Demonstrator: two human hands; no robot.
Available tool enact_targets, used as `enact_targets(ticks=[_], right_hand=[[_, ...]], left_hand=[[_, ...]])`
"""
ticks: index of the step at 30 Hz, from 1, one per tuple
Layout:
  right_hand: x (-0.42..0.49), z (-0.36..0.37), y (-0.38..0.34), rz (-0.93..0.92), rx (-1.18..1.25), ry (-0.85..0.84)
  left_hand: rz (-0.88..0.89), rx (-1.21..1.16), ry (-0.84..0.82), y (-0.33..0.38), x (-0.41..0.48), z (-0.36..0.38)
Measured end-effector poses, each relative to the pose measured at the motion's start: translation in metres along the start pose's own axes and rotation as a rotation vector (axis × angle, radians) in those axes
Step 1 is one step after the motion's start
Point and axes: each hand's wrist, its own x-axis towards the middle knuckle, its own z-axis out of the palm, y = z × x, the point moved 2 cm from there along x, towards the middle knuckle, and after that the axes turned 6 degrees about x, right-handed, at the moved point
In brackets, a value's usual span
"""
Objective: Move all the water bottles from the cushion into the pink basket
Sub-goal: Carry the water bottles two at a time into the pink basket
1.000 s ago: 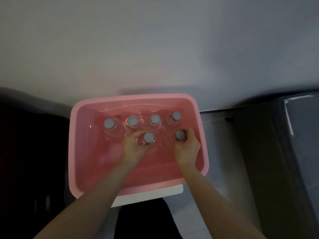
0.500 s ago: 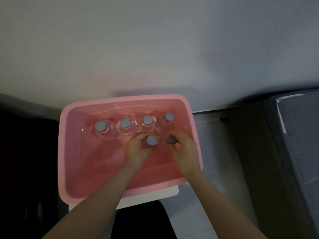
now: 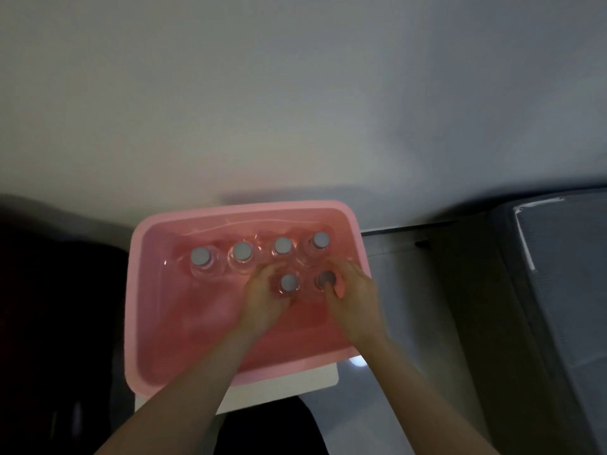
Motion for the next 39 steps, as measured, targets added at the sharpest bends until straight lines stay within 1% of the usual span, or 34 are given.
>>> enact_targets(ticks=[4,7,9,12,15,18,20,22,25,27,33,35,39], right_hand=[[0.005,-0.029,-0.033,-0.013,0.054,0.02],[0.005,-0.048,-0.058,-0.053,0.058,0.004],[0.006,-0.058,-0.073,-0.09,0.027,-0.05],[0.012,-0.074,-0.1,-0.182,0.012,-0.048],[0.019,-0.081,-0.143,-0.297,0.016,-0.06],[0.018,-0.072,-0.206,-0.508,0.057,-0.129],[0.007,-0.058,-0.248,-0.64,0.064,-0.188],[-0.017,-0.041,-0.286,-0.757,0.073,-0.257],[-0.076,-0.01,-0.333,-0.935,0.097,-0.394],[-0.121,0.01,-0.358,-1.061,0.073,-0.466],[-0.266,0.044,-0.409,-1.484,0.008,-0.533],[-0.312,0.05,-0.416,-1.55,0.032,-0.565],[-0.421,0.065,-0.42,-1.614,0.078,-0.717]], left_hand=[[0.073,0.027,-0.053,0.029,0.006,-0.044],[0.094,-0.003,0.002,0.056,0.004,-0.089],[0.1,-0.03,0.09,0.077,-0.003,-0.121],[0.158,-0.018,0.267,0.107,-0.018,-0.172],[0.196,0.008,0.473,0.127,-0.056,-0.235],[0.177,0.083,0.694,0.125,-0.117,-0.298],[0.118,0.146,0.849,0.117,-0.166,-0.33],[0.03,0.16,0.97,0.105,-0.224,-0.35],[-0.1,0.17,1.149,0.084,-0.328,-0.364],[-0.212,0.203,1.24,0.072,-0.395,-0.367],[-0.506,0.342,1.469,0.057,-0.578,-0.363],[-0.571,0.351,1.523,0.053,-0.629,-0.354],[-0.681,0.296,1.656,0.038,-0.741,-0.325]])
